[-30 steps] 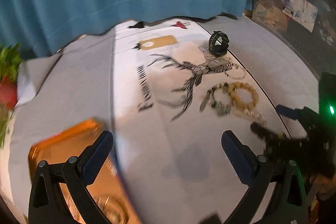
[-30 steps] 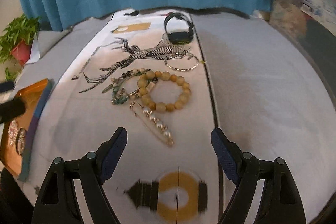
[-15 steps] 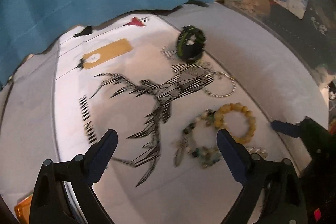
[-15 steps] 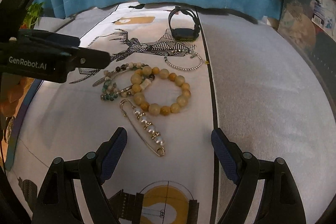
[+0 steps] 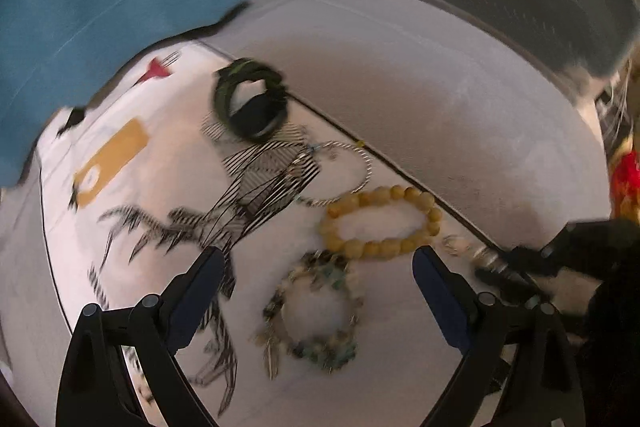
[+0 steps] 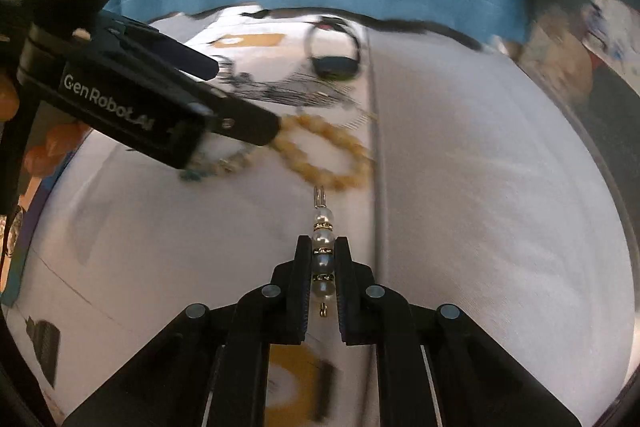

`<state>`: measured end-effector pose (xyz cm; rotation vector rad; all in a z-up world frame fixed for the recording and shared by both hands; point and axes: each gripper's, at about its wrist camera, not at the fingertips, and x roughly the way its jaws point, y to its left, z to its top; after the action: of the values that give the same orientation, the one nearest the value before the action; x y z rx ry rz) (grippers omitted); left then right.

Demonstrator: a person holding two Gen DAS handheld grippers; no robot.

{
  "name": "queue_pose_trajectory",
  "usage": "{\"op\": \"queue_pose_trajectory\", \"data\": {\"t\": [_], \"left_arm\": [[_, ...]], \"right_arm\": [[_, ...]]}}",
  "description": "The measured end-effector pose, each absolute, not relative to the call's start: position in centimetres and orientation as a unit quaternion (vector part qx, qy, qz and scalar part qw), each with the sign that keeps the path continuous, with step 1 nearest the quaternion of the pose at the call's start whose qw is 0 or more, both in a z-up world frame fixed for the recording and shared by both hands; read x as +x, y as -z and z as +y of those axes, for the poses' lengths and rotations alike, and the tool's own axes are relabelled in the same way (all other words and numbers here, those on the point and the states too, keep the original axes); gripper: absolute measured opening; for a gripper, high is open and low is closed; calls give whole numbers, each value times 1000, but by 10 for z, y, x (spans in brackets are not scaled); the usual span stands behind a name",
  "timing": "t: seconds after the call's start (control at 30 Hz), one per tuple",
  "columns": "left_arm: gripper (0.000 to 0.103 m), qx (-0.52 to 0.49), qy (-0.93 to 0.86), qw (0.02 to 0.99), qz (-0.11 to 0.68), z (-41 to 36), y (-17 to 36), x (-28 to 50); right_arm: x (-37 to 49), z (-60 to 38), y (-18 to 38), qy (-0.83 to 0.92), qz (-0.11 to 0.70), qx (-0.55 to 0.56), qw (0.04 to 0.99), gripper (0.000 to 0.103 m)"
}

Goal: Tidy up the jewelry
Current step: 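Reach the right gripper to the pearl brooch pin and grasp it, then grasp the yellow bead bracelet with the left gripper while the right gripper lifts the pin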

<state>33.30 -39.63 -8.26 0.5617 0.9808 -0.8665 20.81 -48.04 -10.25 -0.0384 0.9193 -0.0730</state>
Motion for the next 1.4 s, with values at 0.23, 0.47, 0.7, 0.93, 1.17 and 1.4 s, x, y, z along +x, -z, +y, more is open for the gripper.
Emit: {"op": "queue_pose_trajectory", "data": {"t": [0.23, 0.47, 0.7, 0.93, 1.17, 1.4], "left_arm": [[78, 273, 402, 729, 483, -425, 100, 342], [43, 242, 406, 721, 506, -421, 103, 353], [10, 256, 391, 726, 504, -430, 100, 344], [10, 208, 394, 767, 462, -397, 46, 307], [10, 162, 385, 816, 399, -338, -37, 248], [10, 148, 366, 839, 375, -274, -74, 172]], "right_arm": [[198, -518, 100, 58, 444, 22, 894, 11], [195, -515, 101, 63, 434, 6, 899, 11], [198, -503, 102, 81, 432, -13, 898, 11], [170, -505, 75, 91, 423, 20, 902, 11], [132, -488, 22, 88, 378, 41, 921, 11], [87, -433, -19, 44, 354, 37, 934, 11]]}}
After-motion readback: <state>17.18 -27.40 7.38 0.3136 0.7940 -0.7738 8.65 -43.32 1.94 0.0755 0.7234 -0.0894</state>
